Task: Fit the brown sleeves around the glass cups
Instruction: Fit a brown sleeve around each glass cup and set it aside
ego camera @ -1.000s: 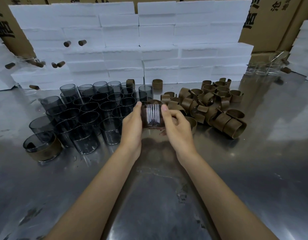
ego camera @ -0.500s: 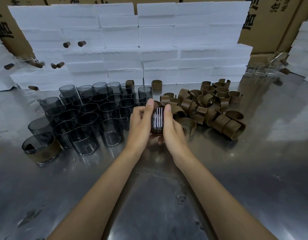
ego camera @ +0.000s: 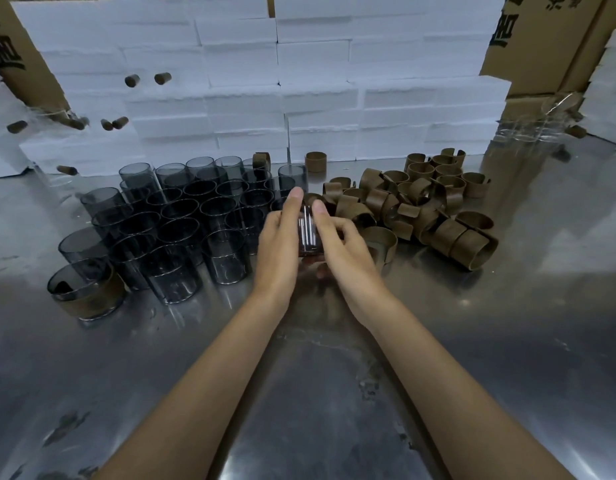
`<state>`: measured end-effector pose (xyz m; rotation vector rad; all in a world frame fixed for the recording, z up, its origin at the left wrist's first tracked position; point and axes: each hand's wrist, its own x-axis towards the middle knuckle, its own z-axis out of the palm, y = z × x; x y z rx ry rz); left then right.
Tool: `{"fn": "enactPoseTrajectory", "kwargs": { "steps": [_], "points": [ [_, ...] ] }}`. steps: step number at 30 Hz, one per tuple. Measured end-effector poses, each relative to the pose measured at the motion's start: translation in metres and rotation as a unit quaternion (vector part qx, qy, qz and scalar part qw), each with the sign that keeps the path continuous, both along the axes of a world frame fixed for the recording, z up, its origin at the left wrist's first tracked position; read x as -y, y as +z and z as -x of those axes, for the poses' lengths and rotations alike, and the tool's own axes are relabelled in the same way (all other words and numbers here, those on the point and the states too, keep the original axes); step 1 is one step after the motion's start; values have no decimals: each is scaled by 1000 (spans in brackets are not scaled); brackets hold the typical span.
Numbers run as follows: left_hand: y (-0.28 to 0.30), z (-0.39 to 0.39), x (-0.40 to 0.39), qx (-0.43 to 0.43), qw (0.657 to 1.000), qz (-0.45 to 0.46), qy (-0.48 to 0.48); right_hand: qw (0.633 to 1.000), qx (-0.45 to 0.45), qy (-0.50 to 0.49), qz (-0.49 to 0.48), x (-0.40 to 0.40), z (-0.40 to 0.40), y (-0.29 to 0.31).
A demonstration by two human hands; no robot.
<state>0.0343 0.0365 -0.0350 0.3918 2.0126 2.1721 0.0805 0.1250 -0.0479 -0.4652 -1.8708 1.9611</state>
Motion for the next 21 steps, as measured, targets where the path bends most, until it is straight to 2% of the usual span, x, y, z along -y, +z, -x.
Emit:
{"fn": "enactPoseTrajectory", "kwargs": {
  "steps": [3, 5, 10, 13, 16, 21],
  "points": [
    [3, -8, -3, 0, 998, 32, -53, 995, 14, 71, 62, 0, -2, 2],
    [4, -8, -3, 14, 998, 42, -55, 992, 14, 106, 64, 0, -3, 3],
    [8, -6, -2, -25, 997, 71, -36, 999, 11, 41, -7, 2, -2, -2],
    [2, -1, -3, -51, 998, 43, -16, 1000, 13, 21, -10, 2, -1, -4],
    [-2, 5, -3, -52, 999, 3, 1, 1000, 6, 12, 15, 0, 0, -3],
    [-4, 10, -1, -59, 998, -1, 27, 996, -10, 13, 91, -2, 0, -1]
  ]
}}
